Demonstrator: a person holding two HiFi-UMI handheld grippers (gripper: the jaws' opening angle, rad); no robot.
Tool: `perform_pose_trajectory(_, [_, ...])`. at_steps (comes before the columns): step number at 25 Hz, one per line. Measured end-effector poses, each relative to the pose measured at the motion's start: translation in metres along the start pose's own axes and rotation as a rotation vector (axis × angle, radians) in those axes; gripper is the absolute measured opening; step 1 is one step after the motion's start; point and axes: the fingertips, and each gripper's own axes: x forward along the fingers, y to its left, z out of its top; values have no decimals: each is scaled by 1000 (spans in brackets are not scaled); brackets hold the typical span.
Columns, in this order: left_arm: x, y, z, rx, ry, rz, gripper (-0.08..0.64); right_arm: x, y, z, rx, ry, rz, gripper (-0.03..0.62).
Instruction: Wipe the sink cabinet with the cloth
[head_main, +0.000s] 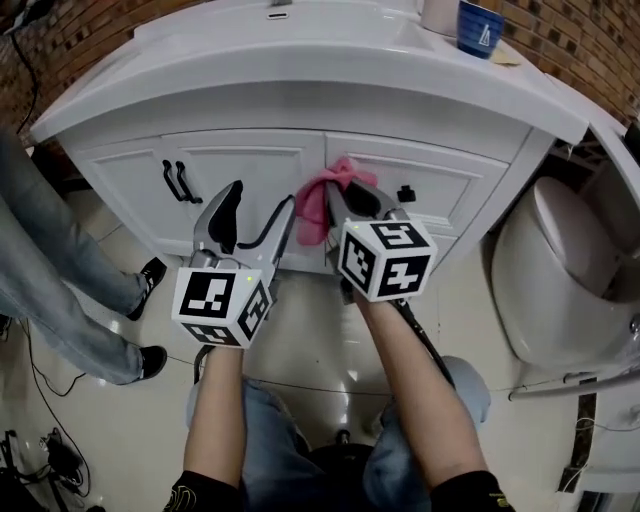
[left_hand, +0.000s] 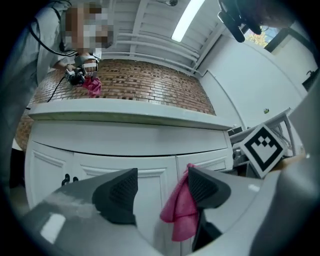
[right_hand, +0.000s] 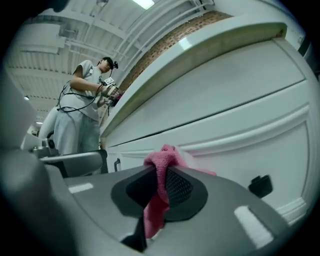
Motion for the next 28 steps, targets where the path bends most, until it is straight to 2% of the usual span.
perform_pose_trajectory(2, [-6, 7, 0, 14, 8, 7, 318, 13, 12, -14, -18, 27, 24, 25])
perform_pose_trajectory(5, [-13, 16, 0, 12, 8, 15, 318, 15, 3, -23, -72, 56, -15, 25])
perform_pose_trajectory(12, [-10, 18, 2, -10, -7, -5, 318, -40, -67, -1, -259, 104, -250, 25])
perform_pose_trajectory(17, [5, -4, 6, -26, -30, -54, 318, -96, -135, 11, -326, 131, -417, 25])
perform_pose_trajectory(19, [12, -15, 7, -28, -34, -77, 318, -117, -165, 11, -322, 141, -499, 25])
perform_pose_trajectory(24, [25, -37, 4, -36, -34, -111, 318, -162, -225, 12, -192, 137, -658, 25])
perform_pose_trajectory(26, [28, -41, 3, -36, -31, -116, 318, -169, -232, 14, -159, 122, -684, 25])
perform_pose_trajectory(28, [29, -42, 3, -34, -29, -116, 318, -163, -221, 16, -141, 104, -657, 25])
